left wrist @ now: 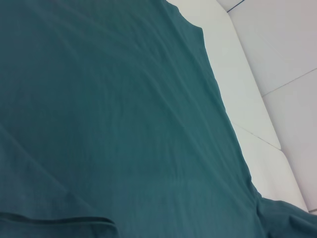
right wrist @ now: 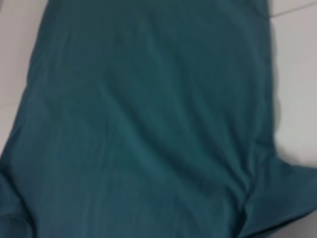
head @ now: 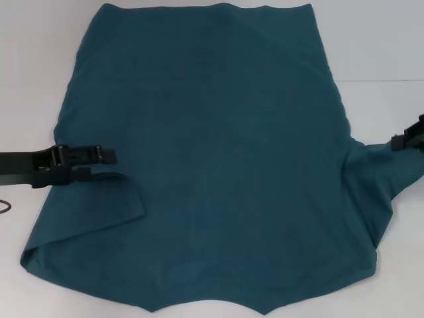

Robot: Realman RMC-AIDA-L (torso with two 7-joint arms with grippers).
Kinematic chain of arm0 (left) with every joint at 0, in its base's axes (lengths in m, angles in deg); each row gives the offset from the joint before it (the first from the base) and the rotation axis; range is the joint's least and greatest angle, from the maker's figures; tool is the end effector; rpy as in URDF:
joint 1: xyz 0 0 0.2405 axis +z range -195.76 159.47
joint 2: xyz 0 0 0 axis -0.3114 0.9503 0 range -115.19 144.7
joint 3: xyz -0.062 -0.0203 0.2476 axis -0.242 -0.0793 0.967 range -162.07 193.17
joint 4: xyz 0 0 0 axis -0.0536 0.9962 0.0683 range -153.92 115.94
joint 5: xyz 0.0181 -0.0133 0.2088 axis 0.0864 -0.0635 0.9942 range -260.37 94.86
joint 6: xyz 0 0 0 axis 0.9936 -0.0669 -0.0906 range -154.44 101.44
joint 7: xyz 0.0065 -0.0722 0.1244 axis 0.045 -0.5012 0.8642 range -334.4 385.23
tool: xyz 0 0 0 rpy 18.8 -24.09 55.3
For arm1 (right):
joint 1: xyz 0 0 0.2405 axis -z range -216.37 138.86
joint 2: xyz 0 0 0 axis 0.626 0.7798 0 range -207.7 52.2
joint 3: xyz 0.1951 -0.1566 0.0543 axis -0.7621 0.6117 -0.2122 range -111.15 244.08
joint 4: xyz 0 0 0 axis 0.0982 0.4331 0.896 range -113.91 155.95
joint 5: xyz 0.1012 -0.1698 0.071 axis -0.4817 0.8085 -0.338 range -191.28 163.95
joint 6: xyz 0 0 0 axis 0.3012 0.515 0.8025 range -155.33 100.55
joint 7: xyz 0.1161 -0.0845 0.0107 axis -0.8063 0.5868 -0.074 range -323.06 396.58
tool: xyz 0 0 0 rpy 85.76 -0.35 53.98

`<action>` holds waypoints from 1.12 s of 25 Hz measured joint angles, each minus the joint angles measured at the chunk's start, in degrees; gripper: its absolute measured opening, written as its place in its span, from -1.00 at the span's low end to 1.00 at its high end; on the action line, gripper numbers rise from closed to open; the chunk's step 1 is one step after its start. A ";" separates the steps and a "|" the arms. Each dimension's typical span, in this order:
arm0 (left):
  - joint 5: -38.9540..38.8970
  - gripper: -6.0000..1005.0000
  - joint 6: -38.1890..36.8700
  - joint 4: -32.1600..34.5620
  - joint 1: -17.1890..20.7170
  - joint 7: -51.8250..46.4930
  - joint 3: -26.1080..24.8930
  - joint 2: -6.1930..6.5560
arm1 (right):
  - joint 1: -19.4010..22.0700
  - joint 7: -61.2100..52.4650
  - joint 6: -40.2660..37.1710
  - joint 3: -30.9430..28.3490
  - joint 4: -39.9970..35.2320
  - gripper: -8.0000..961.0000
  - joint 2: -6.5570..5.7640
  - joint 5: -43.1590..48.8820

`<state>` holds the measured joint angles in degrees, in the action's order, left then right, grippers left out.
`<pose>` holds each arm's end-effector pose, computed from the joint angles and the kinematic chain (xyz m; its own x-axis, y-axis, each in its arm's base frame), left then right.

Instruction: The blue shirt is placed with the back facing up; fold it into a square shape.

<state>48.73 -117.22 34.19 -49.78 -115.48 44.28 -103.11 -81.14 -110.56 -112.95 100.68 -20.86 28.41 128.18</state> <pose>-0.2845 0.3482 0.0658 0.1204 0.8720 0.4745 0.9837 -0.1692 0.0613 0.2790 0.4023 0.1051 0.1745 -0.9154 -0.3627 -0.9786 -0.1205 -0.1669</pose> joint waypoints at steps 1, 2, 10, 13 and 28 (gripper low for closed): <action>0.00 0.74 -0.01 0.00 0.00 0.00 0.00 0.00 | -0.27 -0.05 -0.33 -0.16 -0.36 -0.95 0.02 -0.13; 0.00 0.74 -0.03 0.00 0.00 0.00 0.00 0.00 | -0.46 -0.14 -0.51 -0.20 -0.51 -0.95 0.04 -0.30; 0.00 0.75 0.03 0.00 -0.12 -0.08 0.02 0.00 | -1.01 -0.56 -0.74 -0.52 -1.43 -0.95 0.16 -2.16; 0.00 0.75 0.13 0.00 -0.16 -0.19 0.02 0.00 | -0.64 -0.60 -0.73 -1.04 -1.91 -0.95 0.07 -3.57; 0.01 0.75 1.60 0.00 -0.29 -0.52 0.01 -0.03 | -3.52 -0.37 3.34 4.93 -0.96 -0.95 3.06 -3.72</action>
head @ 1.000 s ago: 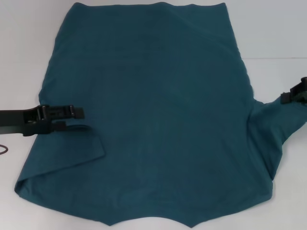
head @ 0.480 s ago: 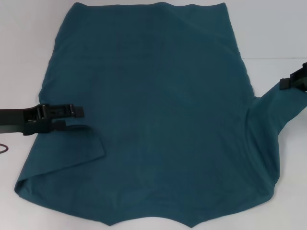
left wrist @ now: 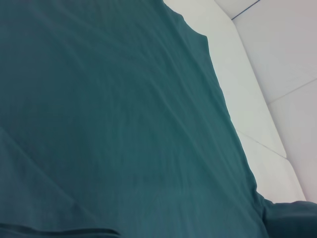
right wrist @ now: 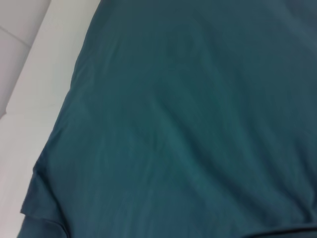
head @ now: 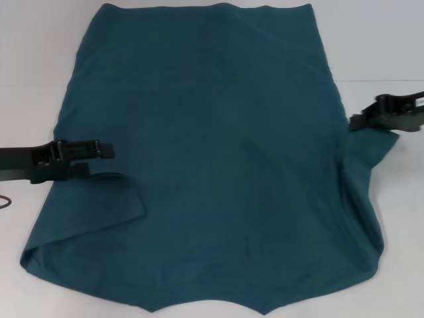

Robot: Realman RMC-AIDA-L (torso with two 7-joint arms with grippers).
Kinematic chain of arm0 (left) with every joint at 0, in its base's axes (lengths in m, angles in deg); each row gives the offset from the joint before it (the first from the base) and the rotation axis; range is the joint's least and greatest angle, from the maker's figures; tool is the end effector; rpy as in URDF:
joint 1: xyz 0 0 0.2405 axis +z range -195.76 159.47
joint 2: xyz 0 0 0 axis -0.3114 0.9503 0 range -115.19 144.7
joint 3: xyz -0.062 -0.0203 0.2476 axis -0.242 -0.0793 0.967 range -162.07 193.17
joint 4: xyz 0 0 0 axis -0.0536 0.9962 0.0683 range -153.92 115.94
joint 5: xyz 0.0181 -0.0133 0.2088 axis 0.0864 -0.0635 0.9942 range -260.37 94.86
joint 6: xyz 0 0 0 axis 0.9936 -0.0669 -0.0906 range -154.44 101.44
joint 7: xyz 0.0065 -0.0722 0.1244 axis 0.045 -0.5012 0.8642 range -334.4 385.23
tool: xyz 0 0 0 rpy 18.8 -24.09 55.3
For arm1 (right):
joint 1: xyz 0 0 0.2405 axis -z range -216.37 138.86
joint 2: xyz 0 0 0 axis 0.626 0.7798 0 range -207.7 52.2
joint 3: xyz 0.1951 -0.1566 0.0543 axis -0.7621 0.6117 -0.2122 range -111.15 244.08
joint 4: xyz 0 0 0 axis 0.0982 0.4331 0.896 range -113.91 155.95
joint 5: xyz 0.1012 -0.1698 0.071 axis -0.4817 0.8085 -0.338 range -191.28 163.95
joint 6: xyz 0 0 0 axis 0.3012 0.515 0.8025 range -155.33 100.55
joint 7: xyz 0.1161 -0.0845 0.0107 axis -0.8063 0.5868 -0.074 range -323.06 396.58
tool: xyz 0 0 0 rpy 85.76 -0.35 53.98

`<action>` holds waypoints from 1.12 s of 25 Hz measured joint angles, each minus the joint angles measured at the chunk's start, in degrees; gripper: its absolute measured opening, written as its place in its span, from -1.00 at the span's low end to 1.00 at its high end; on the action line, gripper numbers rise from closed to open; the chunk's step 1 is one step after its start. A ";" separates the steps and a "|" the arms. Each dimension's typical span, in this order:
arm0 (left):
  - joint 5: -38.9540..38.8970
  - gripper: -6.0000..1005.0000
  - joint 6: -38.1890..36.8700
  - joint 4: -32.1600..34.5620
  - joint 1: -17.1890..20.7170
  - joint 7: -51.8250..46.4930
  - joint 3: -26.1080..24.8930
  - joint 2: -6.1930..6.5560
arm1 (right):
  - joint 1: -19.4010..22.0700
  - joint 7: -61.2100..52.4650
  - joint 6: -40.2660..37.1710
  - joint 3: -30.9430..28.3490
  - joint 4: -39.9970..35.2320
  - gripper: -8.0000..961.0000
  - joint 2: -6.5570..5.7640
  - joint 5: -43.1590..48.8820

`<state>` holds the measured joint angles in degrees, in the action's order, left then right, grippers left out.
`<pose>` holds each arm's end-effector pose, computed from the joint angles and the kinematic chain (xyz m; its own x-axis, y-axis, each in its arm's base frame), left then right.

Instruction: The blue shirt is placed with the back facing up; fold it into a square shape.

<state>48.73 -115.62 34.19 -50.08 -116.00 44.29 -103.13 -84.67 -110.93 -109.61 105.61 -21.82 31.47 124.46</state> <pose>-0.2847 0.3528 0.0670 0.1132 0.8628 0.4927 0.9861 -0.1583 0.0507 0.2378 0.4226 0.0775 0.2660 -0.8944 -0.3595 -0.9624 -0.2253 -0.1517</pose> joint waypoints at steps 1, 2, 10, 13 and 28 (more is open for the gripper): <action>0.00 0.75 0.12 0.00 0.00 0.00 0.00 -0.01 | -0.41 0.08 0.69 0.85 0.30 -0.95 0.38 0.01; 0.00 0.75 0.20 0.00 0.00 0.00 0.00 -0.01 | -0.82 0.21 1.40 1.76 0.64 -0.95 0.73 0.01; 0.00 0.74 1.25 0.00 0.18 -0.09 0.00 0.02 | -5.01 2.61 5.52 7.64 4.06 -0.95 3.40 0.02; 0.00 0.74 1.42 0.00 0.21 -0.09 0.00 0.07 | -6.36 2.92 6.27 8.66 5.17 -0.93 3.82 0.00; 0.03 0.75 0.56 0.27 1.73 -1.90 -1.61 0.92 | -2.43 3.83 0.89 4.44 4.18 -0.22 0.65 -5.08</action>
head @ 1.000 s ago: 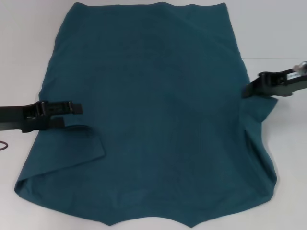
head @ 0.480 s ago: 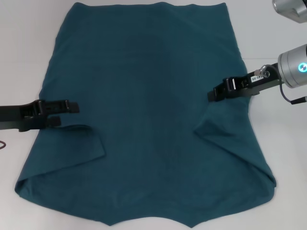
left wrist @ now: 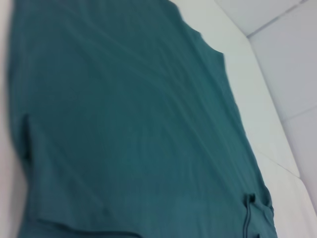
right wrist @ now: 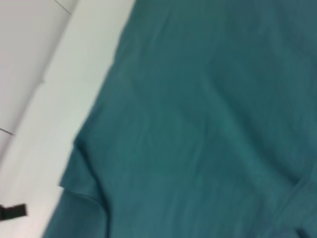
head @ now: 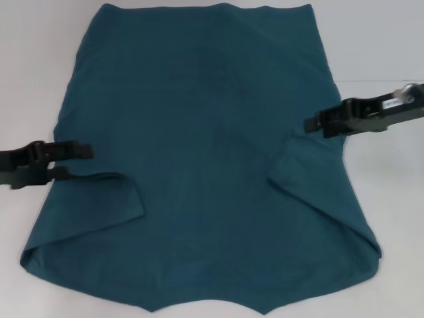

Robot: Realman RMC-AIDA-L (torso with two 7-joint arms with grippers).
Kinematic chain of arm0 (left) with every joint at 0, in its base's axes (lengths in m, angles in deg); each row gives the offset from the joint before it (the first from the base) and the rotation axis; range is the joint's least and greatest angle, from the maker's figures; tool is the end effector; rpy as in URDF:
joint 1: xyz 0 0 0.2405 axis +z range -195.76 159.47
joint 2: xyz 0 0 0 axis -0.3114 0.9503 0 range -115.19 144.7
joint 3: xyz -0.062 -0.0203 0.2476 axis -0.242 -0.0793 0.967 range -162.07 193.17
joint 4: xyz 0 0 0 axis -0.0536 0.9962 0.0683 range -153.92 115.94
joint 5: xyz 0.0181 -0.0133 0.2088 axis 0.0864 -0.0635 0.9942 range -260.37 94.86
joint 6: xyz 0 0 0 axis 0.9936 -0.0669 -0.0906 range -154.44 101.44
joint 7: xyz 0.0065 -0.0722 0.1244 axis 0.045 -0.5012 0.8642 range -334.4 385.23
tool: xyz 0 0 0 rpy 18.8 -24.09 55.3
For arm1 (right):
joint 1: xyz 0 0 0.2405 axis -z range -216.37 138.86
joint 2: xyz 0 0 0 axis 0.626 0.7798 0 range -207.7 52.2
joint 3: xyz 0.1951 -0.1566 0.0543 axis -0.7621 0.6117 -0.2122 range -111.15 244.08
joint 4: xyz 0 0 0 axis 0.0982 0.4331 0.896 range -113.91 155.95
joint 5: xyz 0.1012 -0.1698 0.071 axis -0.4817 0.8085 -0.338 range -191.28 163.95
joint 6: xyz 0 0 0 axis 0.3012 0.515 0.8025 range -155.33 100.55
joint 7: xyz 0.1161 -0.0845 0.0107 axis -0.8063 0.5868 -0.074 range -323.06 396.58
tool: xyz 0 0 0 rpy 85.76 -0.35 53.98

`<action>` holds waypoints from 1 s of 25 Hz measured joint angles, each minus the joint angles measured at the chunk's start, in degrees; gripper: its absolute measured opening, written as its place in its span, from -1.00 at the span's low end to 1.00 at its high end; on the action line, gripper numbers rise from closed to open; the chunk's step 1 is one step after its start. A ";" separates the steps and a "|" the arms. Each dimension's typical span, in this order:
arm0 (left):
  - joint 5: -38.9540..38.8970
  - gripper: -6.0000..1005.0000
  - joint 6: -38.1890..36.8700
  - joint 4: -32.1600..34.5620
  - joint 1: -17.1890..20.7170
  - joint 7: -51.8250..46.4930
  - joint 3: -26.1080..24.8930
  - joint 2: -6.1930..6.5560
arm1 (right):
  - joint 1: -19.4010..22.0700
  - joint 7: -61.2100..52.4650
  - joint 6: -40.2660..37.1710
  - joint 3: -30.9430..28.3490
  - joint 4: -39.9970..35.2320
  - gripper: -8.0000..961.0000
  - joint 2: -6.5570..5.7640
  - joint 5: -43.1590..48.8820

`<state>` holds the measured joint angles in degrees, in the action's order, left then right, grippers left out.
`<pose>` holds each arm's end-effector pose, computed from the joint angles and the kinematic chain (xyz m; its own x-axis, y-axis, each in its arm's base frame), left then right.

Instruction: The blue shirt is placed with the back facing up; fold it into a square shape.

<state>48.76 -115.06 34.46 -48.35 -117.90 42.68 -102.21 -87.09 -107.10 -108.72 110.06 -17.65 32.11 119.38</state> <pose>-0.3004 0.3465 0.0792 0.0463 0.8498 0.5251 0.9947 -0.0876 0.0541 0.2144 0.4258 0.0509 0.3460 -0.8865 -0.3073 -0.9381 -0.3317 -0.0993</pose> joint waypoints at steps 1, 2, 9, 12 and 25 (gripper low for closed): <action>0.01 0.75 -0.38 0.23 0.48 -0.51 -0.17 0.23 | 0.62 0.14 -1.26 -0.84 -0.01 -0.13 -0.57 -0.98; 0.00 0.75 -1.02 0.54 1.12 -1.07 -0.26 0.50 | 1.18 0.18 -2.44 -1.48 -0.04 -0.04 -1.17 -1.79; 0.00 0.75 -6.79 1.61 5.68 -3.09 -1.82 2.02 | 4.81 0.47 -5.78 -3.70 -0.53 0.25 -3.64 -4.90; 0.00 0.75 -8.11 1.70 7.57 -2.06 -2.19 2.16 | 5.24 1.20 -5.82 -3.87 -0.62 0.25 -3.70 -4.93; 0.86 0.75 -9.11 -1.61 9.15 4.99 -7.26 3.02 | 5.46 2.41 -5.57 -4.04 -0.32 0.24 -3.18 -5.00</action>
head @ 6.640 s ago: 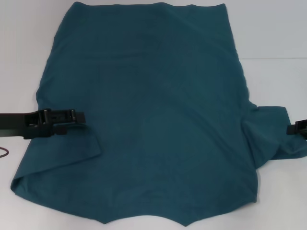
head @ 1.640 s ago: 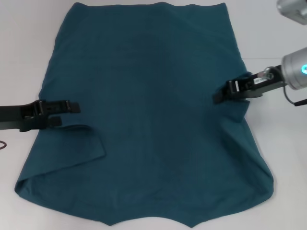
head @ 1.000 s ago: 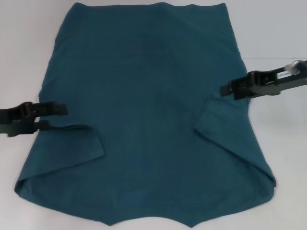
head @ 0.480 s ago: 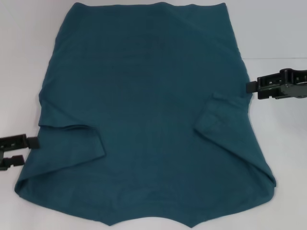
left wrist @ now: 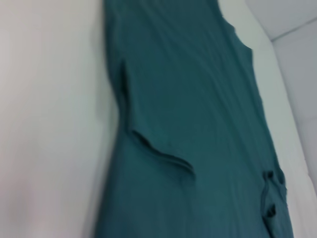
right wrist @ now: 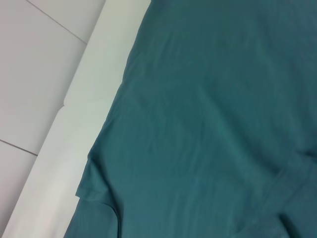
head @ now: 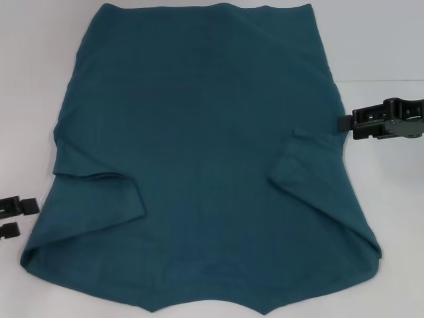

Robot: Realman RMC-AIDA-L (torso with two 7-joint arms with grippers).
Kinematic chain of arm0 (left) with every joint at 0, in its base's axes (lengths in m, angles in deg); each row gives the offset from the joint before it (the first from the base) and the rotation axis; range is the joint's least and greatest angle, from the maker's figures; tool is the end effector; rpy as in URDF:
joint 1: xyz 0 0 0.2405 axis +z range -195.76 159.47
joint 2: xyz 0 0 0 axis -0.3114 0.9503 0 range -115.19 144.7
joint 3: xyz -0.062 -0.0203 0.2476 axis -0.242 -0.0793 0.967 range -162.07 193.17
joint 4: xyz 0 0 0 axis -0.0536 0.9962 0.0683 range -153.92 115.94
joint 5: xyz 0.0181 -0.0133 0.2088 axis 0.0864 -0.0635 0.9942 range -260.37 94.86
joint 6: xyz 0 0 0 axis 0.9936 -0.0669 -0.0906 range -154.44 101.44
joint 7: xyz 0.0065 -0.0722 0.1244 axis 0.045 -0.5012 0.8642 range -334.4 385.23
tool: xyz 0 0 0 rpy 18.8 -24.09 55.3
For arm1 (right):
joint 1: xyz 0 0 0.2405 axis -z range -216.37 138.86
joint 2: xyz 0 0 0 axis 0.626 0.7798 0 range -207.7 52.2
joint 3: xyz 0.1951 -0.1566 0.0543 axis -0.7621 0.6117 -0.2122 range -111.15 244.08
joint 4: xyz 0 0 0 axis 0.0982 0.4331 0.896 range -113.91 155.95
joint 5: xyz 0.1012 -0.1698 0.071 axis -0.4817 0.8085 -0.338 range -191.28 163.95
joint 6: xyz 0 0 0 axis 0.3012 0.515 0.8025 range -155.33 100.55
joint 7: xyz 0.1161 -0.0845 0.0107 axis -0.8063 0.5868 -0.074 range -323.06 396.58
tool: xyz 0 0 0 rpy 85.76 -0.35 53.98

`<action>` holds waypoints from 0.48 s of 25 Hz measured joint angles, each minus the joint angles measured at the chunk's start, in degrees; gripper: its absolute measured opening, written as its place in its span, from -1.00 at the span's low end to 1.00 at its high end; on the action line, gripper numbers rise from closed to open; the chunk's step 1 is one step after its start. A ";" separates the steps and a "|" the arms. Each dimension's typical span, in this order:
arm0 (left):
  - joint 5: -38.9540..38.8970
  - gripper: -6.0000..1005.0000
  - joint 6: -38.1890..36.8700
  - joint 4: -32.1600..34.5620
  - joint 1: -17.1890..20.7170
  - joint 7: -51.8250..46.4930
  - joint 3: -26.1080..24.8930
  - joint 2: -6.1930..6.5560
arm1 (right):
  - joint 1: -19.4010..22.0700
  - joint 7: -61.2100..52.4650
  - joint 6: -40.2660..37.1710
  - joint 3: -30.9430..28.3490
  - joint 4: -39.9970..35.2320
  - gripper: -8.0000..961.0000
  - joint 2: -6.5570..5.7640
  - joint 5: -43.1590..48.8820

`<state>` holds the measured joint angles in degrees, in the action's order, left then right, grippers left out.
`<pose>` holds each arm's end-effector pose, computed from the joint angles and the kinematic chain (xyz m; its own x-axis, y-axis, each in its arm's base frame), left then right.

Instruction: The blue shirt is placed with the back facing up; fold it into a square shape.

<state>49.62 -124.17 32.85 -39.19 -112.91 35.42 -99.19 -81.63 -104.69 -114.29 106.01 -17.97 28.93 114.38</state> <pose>-0.3555 0.2761 0.1031 -0.0601 0.8562 0.5131 0.9946 0.0075 0.1038 0.2447 0.4055 0.0837 0.2751 -0.8894 -0.3650 -0.9566 -0.2911 -0.0116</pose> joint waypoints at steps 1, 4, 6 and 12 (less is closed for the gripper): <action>0.08 0.75 0.03 -0.05 0.29 -0.67 -0.05 0.18 | 0.08 0.00 -0.01 0.00 0.01 0.24 0.00 0.00; 0.56 0.75 0.81 -0.07 1.45 -3.24 -0.07 0.35 | 0.35 0.01 0.06 0.00 -0.11 0.24 0.02 0.00; 0.82 0.75 1.55 -0.11 2.01 -4.14 -0.16 0.30 | 0.45 0.02 0.09 0.00 -0.17 0.24 0.02 0.00; 0.91 0.75 3.28 -2.34 2.78 -4.55 -0.37 -0.11 | 0.59 0.14 0.17 0.00 -0.12 0.23 0.02 0.00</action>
<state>50.53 -120.89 30.51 -36.41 -117.46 35.05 -99.29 -81.04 -104.55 -114.12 106.02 -18.09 28.95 114.38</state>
